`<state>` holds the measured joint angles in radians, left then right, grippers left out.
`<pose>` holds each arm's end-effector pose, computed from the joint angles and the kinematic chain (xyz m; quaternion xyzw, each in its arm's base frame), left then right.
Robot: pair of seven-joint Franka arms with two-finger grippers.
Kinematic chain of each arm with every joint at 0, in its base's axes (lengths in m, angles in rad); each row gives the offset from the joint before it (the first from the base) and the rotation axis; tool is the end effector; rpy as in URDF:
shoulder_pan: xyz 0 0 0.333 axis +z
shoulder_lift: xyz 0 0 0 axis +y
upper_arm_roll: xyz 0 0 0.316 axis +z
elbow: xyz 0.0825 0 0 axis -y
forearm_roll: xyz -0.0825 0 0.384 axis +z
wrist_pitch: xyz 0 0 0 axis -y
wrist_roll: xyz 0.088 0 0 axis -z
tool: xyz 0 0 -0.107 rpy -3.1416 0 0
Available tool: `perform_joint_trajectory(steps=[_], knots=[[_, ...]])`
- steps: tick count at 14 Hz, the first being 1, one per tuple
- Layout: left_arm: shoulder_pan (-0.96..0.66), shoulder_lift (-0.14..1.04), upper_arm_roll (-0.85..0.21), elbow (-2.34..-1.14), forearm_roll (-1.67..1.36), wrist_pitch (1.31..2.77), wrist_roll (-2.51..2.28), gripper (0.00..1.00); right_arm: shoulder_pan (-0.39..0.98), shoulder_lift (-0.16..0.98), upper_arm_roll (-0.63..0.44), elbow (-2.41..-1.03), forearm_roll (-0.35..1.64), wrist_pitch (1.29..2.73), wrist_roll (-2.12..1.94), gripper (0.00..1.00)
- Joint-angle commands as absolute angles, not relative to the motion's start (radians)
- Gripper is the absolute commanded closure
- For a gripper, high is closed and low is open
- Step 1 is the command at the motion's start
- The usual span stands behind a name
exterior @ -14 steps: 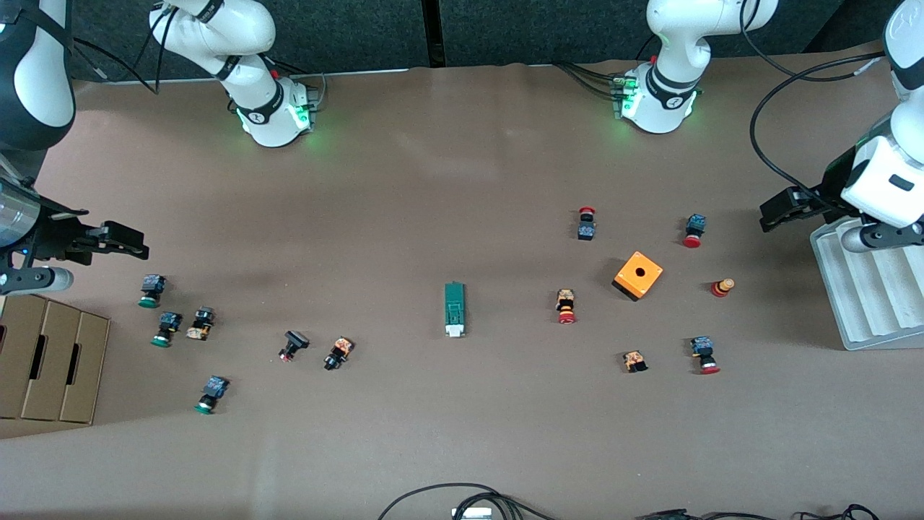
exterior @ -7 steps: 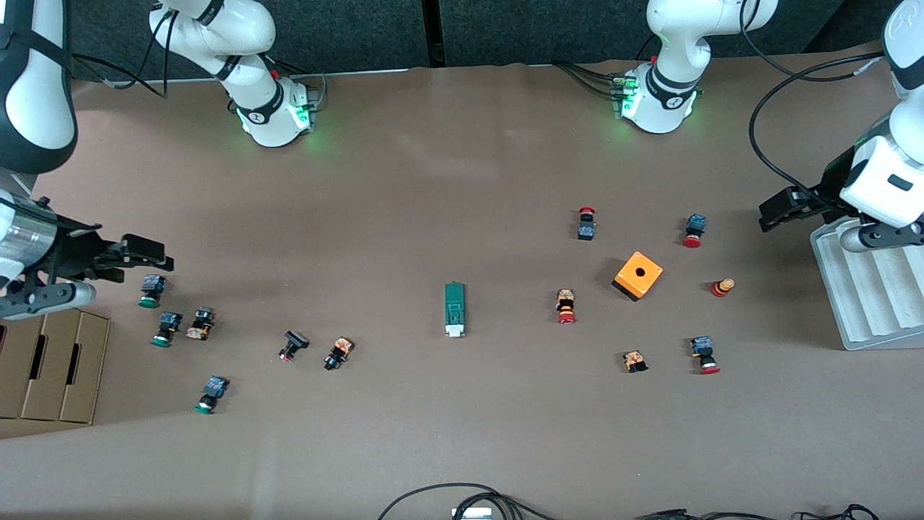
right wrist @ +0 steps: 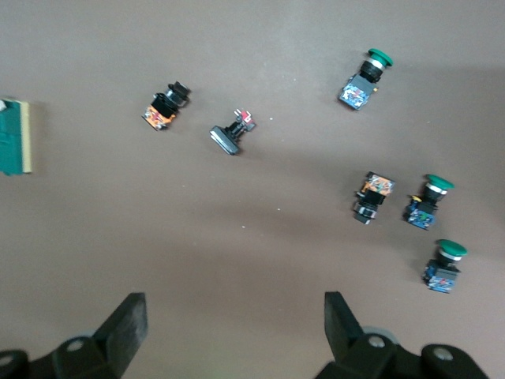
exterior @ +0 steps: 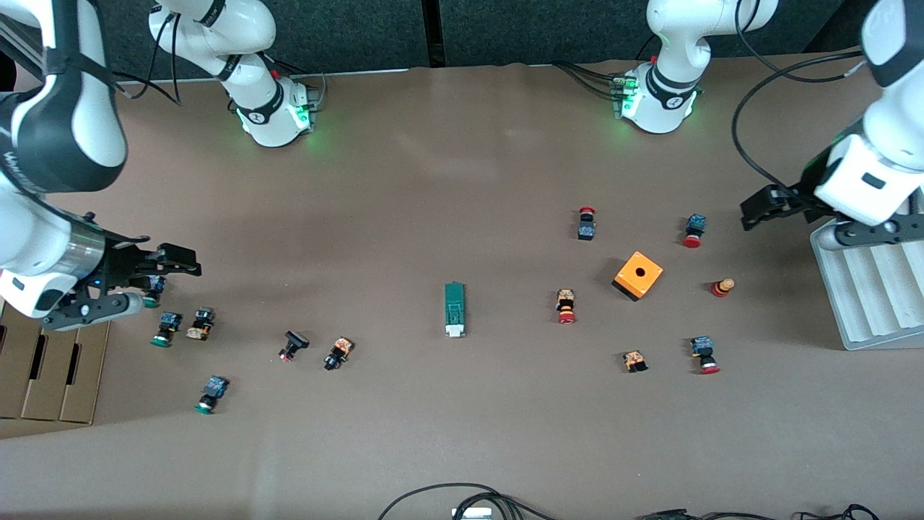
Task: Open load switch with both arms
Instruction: 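Move the left gripper over the green load switch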
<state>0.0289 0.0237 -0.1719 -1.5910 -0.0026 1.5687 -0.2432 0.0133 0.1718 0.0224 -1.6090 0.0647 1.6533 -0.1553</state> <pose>0.5545 -0.0790 0.6018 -0.9985 -0.0501 0.0230 0.0011 0.6012 0.0270 0.5138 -0.9933 -0.0904 0.0615 0.0377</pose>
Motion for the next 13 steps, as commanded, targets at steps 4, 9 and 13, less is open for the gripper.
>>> perform_joint_trajectory(steps=[4, 9, 13], knots=[[0.029, 0.012, -0.249, -1.592, -0.014, 1.588, -0.311, 0.0, 0.006, 0.257, 0.009, -1.565, 0.067, 1.692, -0.167, 0.0], [0.028, 0.023, -0.353, -1.595, -0.029, 1.632, -0.477, 0.0, -0.032, 0.262, 0.006, -1.552, 0.115, 1.663, -0.504, 0.0], [0.028, 0.055, -0.492, -1.603, -0.014, 1.715, -0.694, 0.0, -0.118, 0.328, 0.017, -1.542, 0.132, 1.669, -0.852, 0.0]])
